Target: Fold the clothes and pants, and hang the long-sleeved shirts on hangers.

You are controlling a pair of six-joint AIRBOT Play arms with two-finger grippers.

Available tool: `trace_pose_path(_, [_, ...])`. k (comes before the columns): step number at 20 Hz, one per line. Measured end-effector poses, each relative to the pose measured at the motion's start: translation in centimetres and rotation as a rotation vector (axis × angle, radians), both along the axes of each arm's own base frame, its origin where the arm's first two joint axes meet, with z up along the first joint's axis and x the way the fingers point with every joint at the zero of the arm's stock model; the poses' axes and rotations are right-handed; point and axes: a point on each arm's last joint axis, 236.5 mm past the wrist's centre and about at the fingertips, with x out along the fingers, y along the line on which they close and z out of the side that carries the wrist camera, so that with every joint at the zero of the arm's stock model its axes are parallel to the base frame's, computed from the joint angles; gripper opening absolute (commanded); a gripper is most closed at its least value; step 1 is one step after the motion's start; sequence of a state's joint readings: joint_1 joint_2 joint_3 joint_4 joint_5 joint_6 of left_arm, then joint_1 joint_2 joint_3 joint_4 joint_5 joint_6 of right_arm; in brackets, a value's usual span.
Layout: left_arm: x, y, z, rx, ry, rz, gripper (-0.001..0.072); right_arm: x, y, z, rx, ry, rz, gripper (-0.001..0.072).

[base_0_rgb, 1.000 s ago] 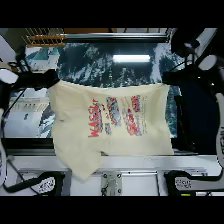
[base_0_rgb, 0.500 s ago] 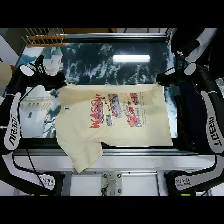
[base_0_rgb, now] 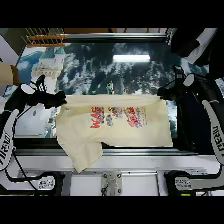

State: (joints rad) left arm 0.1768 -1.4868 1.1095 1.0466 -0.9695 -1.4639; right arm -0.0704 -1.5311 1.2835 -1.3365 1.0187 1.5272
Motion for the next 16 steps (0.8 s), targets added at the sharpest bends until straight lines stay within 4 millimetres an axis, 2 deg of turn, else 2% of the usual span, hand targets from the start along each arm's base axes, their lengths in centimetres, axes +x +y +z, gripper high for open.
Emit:
trace_pose_path(3, [-2.0,-0.1,-2.0,0.000,0.043,0.006,0.0008,-2.8,0.2,-2.1,0.002,0.071,-0.007,0.0012])
trace_pose_path(6, [-2.9,-0.2,-3.1,0.001,0.062,0.015,0.0008,-4.6,0.5,-3.6,0.012,0.121,-0.018,0.0028])
trace_pose_path(7, [-3.1,-0.1,-3.2,0.002,0.064,0.017,0.0009,-4.9,0.7,-3.8,0.019,0.129,-0.019,0.0164])
trace_pose_path(8, [-3.1,-0.2,-3.3,0.002,0.066,0.018,0.0108,-5.1,0.8,-3.9,0.025,0.136,-0.022,0.0416])
trace_pose_path(9, [-3.3,-0.2,-3.4,0.001,0.068,0.018,0.0337,-5.3,1.1,-3.9,0.037,0.142,-0.025,0.0514])
trace_pose_path(10, [-3.3,-0.2,-3.3,0.001,0.067,0.017,0.0391,-5.3,1.3,-3.7,0.048,0.137,-0.031,0.0513])
trace_pose_path(13, [-2.8,-0.2,-0.9,0.003,0.027,-0.001,0.0391,-5.2,1.0,-0.8,0.060,0.079,-0.044,0.0513])
trace_pose_path(14, [-2.7,-0.1,0.4,0.007,0.004,-0.008,0.0391,-5.6,0.4,0.6,0.051,0.058,-0.048,0.0513])
trace_pose_path(16, [-3.0,-0.1,3.1,0.013,-0.045,-0.016,0.0391,-7.7,-1.6,2.9,0.012,0.058,-0.062,0.0514])
